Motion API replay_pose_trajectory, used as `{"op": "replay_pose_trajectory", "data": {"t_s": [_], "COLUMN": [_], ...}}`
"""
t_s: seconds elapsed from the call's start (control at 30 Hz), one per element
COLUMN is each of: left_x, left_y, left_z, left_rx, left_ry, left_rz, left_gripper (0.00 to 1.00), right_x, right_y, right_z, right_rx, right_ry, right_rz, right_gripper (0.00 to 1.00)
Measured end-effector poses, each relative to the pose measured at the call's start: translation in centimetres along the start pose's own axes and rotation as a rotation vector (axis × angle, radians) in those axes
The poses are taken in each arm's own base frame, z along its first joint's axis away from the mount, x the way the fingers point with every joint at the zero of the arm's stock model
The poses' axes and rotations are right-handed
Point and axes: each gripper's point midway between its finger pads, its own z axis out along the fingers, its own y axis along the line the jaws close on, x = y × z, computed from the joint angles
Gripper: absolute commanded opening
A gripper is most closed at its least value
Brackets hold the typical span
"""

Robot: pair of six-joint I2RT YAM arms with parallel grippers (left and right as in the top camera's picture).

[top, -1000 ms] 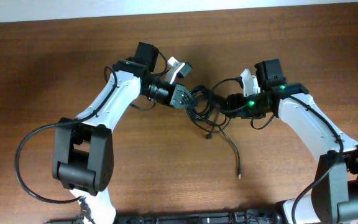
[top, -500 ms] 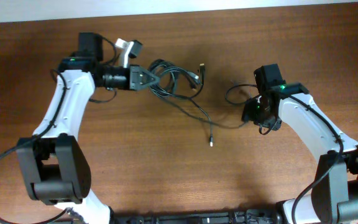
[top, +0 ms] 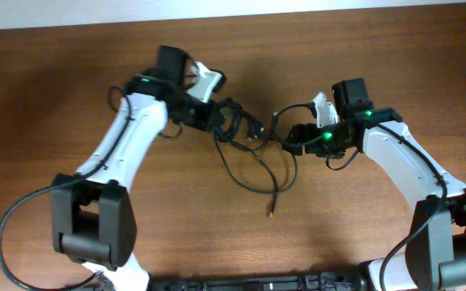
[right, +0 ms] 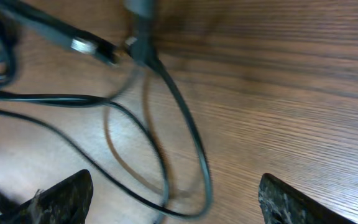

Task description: Untangle cables

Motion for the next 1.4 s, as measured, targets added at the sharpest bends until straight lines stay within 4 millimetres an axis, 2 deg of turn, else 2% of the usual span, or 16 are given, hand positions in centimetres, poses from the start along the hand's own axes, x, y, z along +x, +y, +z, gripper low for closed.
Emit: {"op": "replay_pose_trajectory", "data": {"t_s": [0.1,0.13,0.17,0.3,0.43,0.5,0.53,0.57,0.63,0.67,0.7,0.9,0.97,1.1,1.23,1.4], "left_x": [0.6,0.5,0.4,-2.5,-6.5,-6.3,-6.0,-5.5,-5.2,-4.6,-4.1,-3.9,-3.9,-3.8,-3.1,-1.9], "left_y": [2.1,4.8,5.8,10.7,13.8,13.4,12.6,10.4,6.8,4.3,3.1,1.5,2.0,5.6,11.5,14.8], "left_z": [0.7,-0.8,-1.6,-8.5,-15.4,-14.8,-13.1,-9.6,-5.9,-3.9,-3.2,-2.4,-2.6,-4.3,-7.3,-9.2], "left_rx": [-0.355,-0.6,-0.675,-1.046,-1.286,-1.256,-1.169,-0.969,-0.713,-0.55,-0.475,-0.354,-0.353,-0.399,-0.458,-0.463], "left_ry": [0.054,0.038,0.028,-0.122,-0.329,-0.293,-0.248,-0.183,-0.14,-0.105,-0.084,-0.072,-0.075,-0.102,-0.176,-0.243], "left_rz": [0.001,-0.044,-0.06,-0.149,-0.199,-0.167,-0.134,-0.084,-0.041,-0.025,-0.019,-0.024,-0.036,-0.113,-0.37,-0.648], "left_gripper": [0.0,0.0,0.0,0.0,0.0,0.05,0.07,0.16,0.69,0.74,0.75,0.72,0.7,0.72,0.76,0.82], "right_x": [0.2,0.5,0.6,1.2,1.2,1.2,1.2,1.2,1.2,1.3,1.3,1.3,1.3,1.3,1.3,1.3], "right_y": [-0.3,-1.0,-1.5,-4.2,-4.7,-4.7,-4.7,-4.8,-4.8,-4.8,-4.8,-4.8,-4.8,-4.8,-4.9,-4.9], "right_z": [0.0,0.0,-0.1,-0.5,-0.6,-0.7,-0.7,-0.7,-0.7,-0.7,-0.7,-0.7,-0.7,-0.7,-0.7,-0.7], "right_rx": [0.019,0.058,0.085,0.241,0.27,0.273,0.274,0.276,0.277,0.281,0.281,0.282,0.282,0.282,0.284,0.284], "right_ry": [0.006,0.015,0.016,0.021,0.016,0.015,0.015,0.014,0.015,0.016,0.016,0.017,0.017,0.016,0.015,0.015], "right_rz": [0.003,0.019,0.037,0.13,0.141,0.141,0.142,0.143,0.144,0.146,0.145,0.146,0.147,0.151,0.152,0.153], "right_gripper": [0.84,0.84,0.84,0.84,0.84,0.84,0.84,0.84,0.84,0.84,0.84,0.84,0.84,0.84,0.84,0.84]}}
